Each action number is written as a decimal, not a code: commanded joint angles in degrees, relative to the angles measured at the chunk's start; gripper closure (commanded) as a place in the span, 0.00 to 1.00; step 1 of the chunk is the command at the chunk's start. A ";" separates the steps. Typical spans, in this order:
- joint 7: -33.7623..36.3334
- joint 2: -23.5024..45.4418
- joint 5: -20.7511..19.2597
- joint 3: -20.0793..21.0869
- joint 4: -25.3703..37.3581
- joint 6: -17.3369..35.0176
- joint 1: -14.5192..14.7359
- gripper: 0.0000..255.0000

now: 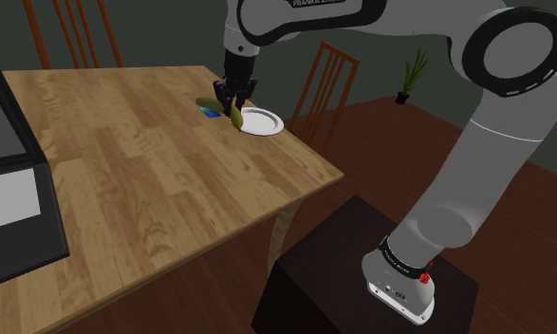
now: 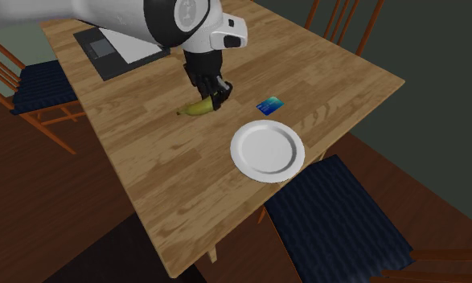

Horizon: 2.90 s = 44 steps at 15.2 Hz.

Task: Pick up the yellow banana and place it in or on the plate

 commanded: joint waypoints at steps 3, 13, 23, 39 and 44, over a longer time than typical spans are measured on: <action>-5.33 -0.14 0.59 -2.13 0.51 -0.62 -2.93 1.00; -17.85 3.17 1.23 -7.31 5.92 -2.81 -9.97 1.00; -18.55 4.64 1.03 -7.67 0.99 3.56 -10.43 1.00; -18.44 5.94 0.77 -7.75 -2.10 7.93 -10.38 0.00; -18.61 4.67 1.03 -7.70 0.11 4.48 -10.47 0.00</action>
